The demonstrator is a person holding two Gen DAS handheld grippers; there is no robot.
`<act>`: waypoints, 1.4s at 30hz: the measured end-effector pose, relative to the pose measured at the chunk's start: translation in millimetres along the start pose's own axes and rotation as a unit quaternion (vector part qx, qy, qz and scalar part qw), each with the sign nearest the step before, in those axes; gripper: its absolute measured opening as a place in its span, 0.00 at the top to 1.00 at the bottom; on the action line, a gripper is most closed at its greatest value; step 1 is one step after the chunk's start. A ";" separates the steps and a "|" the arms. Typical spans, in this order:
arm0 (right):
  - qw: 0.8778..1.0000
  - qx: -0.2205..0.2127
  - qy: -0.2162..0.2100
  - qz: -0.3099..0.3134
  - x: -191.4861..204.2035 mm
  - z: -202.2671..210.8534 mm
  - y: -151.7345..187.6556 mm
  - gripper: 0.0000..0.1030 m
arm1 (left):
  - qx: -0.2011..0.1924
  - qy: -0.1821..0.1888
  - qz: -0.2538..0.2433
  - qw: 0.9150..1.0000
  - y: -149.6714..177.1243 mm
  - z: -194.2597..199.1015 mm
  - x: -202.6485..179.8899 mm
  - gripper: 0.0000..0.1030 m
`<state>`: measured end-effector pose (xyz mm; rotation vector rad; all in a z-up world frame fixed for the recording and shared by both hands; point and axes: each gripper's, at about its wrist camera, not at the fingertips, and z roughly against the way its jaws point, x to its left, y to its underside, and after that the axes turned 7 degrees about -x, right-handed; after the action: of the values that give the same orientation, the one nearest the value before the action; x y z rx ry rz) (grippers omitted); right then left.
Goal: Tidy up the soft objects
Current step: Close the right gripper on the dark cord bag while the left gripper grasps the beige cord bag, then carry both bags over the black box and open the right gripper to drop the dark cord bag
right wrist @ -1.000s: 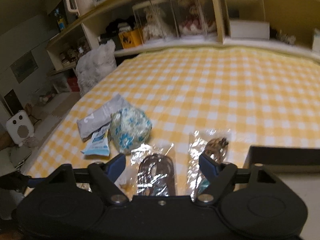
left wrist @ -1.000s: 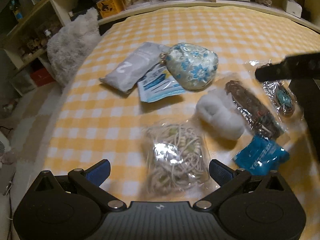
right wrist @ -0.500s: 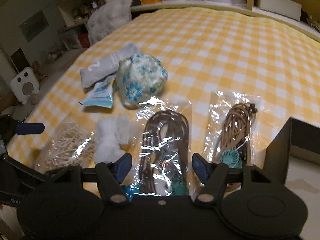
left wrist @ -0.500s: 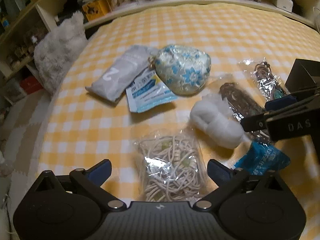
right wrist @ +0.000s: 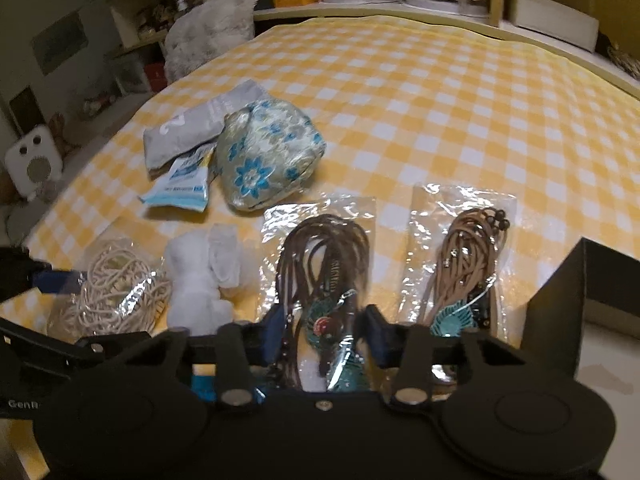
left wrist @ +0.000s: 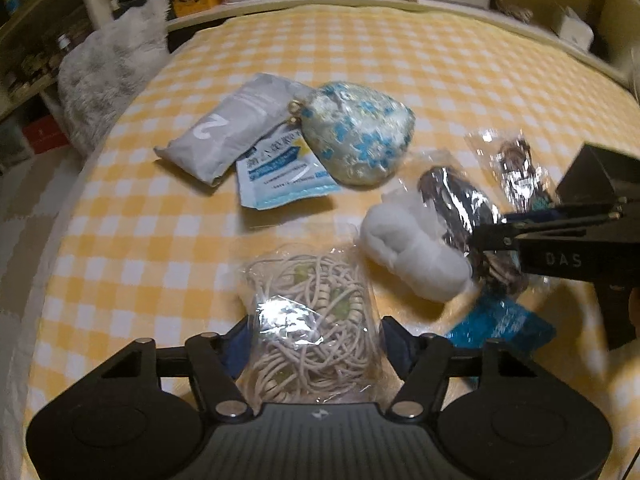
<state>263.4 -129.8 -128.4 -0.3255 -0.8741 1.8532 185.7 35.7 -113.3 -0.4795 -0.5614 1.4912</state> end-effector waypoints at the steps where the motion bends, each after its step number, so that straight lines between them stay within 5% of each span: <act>1: 1.000 -0.003 0.000 -0.008 -2.7 1.2 -0.2 0.74 | -0.003 0.001 0.007 1.000 -0.7 1.7 1.7 0.37; 8: 1.000 -0.011 0.002 -0.004 -1.1 7.7 -0.2 0.76 | -0.016 0.009 0.025 1.000 -3.7 10.5 3.8 0.37; 9: 1.000 -0.009 0.009 -0.001 1.1 7.1 -0.5 0.66 | -0.015 0.010 0.025 1.000 -3.5 9.9 4.1 0.37; 10: 1.000 -0.005 0.011 0.002 2.7 7.2 -0.4 0.44 | -0.013 0.011 0.025 1.000 -2.8 9.5 3.5 0.37; 11: 1.000 -0.003 0.009 0.008 5.0 7.8 0.2 0.37 | -0.012 0.013 0.024 1.000 -2.4 9.4 2.7 0.37; 17: 0.998 0.026 0.001 0.052 20.8 0.2 4.6 0.27 | -0.006 0.017 0.017 1.000 0.1 8.4 0.2 0.37; 22: 0.998 0.024 0.011 0.059 22.2 -4.5 9.4 0.28 | -0.004 0.015 0.023 1.000 -0.6 6.5 2.9 0.37; 33: 0.999 0.003 0.014 0.045 17.8 5.9 8.3 0.58 | -0.035 0.004 0.061 0.997 -5.7 14.6 12.3 0.37; 42: 0.998 -0.039 0.034 0.047 18.2 32.2 -0.3 0.59 | -0.068 0.011 0.088 0.994 -10.6 32.2 18.3 0.37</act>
<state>236.9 -127.3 -102.8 -0.4829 -0.8991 1.8853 174.1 52.2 -80.5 -0.6658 -0.6192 1.6193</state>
